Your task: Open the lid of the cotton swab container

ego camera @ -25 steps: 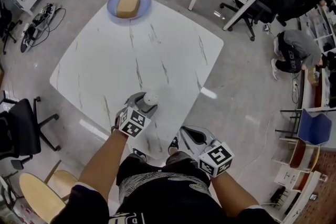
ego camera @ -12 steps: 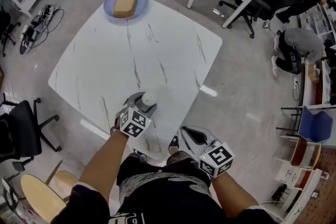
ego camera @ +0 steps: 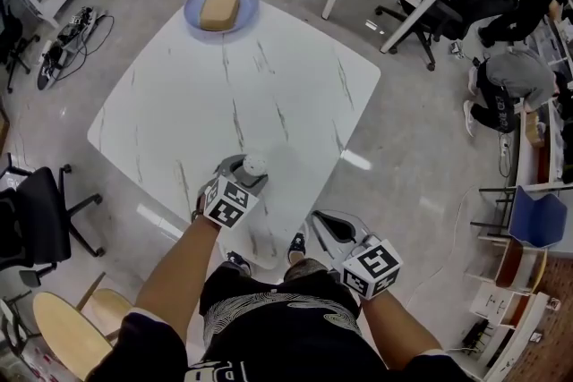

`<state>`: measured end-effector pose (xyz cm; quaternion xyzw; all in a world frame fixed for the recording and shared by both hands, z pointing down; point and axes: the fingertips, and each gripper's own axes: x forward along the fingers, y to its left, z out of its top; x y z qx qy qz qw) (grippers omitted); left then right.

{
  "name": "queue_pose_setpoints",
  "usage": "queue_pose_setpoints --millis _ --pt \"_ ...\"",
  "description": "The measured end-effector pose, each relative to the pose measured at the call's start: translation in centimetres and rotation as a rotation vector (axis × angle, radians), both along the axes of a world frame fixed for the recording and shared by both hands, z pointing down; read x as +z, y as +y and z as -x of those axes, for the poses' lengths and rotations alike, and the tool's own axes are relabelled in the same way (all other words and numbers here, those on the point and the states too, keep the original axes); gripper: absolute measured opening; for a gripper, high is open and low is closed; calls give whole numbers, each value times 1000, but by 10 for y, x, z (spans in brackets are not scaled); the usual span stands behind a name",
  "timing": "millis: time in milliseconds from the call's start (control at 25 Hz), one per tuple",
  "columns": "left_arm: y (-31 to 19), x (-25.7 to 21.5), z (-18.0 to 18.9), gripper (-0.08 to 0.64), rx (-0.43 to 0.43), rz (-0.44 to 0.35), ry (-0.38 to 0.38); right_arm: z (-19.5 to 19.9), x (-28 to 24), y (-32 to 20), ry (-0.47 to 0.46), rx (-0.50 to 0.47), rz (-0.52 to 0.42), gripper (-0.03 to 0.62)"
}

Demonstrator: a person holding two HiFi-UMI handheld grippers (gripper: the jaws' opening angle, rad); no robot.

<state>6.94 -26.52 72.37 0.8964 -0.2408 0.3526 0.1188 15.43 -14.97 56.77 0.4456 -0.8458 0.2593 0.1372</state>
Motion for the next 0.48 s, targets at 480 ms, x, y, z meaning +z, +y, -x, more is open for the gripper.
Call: queue_pose_setpoints --millis 480 --pt "19 -79 22 305 13 24 46 11 -42 -19 -1 -19 -114 0"
